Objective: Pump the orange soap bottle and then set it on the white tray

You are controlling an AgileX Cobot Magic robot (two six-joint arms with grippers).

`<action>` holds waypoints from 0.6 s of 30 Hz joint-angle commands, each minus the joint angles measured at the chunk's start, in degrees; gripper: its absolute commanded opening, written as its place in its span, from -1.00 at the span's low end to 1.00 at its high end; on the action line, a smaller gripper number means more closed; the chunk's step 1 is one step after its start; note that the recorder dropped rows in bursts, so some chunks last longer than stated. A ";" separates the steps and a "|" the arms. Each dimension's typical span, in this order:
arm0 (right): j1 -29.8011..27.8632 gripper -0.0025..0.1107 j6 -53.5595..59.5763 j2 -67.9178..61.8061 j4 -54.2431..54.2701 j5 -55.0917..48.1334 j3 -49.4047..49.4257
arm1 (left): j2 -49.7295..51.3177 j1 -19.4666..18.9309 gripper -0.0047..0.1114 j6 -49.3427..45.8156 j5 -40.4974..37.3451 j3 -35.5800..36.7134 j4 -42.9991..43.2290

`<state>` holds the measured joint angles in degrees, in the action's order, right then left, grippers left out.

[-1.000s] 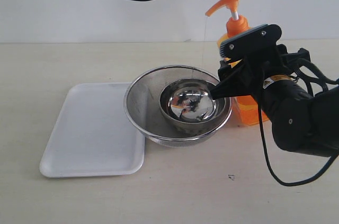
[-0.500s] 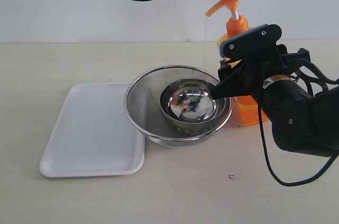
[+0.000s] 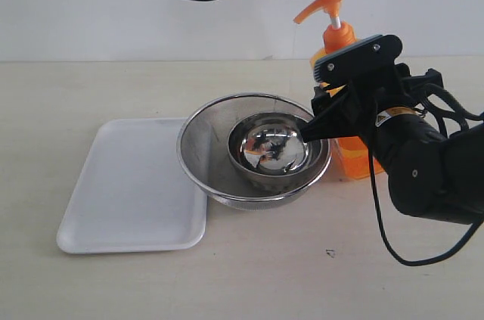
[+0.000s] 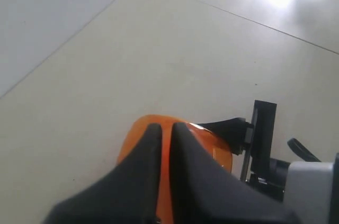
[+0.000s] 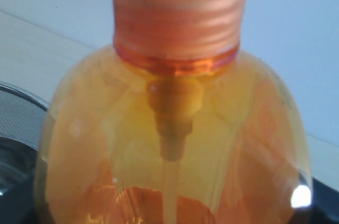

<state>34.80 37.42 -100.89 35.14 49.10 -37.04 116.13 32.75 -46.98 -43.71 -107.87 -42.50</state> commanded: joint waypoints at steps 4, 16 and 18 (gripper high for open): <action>0.12 -0.96 -0.51 -0.31 0.14 -4.84 0.33 | 5.16 0.57 -0.84 1.11 -8.74 1.94 4.58; 0.12 -0.96 -0.51 -0.31 0.14 -4.84 0.33 | 5.30 0.57 -0.84 1.11 -9.09 1.94 4.58; 0.12 -0.96 -0.51 -0.31 0.14 -4.84 0.33 | 5.30 0.57 -0.84 1.11 -9.88 1.94 4.58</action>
<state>34.80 37.42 -100.89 35.78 49.21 -37.04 117.20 32.62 -46.14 -43.61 -108.38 -44.00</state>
